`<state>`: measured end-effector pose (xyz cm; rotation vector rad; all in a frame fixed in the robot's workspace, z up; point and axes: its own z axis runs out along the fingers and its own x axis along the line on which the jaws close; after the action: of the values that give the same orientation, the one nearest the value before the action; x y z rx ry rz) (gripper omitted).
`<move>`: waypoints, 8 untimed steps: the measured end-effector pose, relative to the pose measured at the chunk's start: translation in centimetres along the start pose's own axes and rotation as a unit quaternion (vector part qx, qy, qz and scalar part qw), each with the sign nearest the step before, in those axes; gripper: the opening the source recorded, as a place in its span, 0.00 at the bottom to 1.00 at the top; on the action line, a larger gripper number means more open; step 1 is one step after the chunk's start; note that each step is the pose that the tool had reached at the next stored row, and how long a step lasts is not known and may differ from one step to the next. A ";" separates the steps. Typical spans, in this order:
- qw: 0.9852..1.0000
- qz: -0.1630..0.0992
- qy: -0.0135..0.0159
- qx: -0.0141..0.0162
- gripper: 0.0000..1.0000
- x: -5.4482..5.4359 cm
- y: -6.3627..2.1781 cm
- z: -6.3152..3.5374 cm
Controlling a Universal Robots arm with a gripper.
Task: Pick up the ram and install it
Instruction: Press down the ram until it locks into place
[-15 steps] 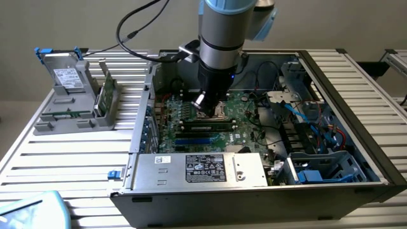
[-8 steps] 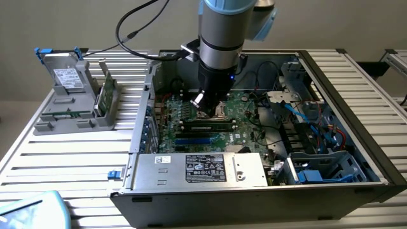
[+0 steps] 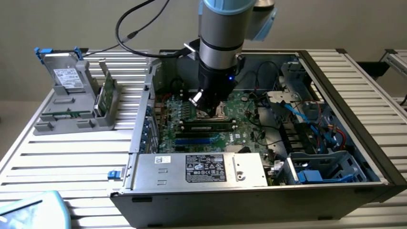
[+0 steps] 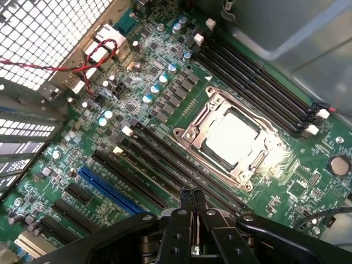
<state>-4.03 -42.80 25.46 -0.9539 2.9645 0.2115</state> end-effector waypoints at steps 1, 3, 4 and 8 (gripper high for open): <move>1.000 0.006 -0.001 0.000 0.11 0.0 0.00 0.00; 1.000 0.019 -0.002 0.001 0.11 0.0 0.00 0.00; 1.000 0.025 -0.002 0.001 0.11 0.0 0.00 0.00; 0.999 0.052 -0.005 0.002 0.11 0.0 0.00 0.00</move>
<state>-4.03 -42.80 25.46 -0.7980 3.0069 0.2115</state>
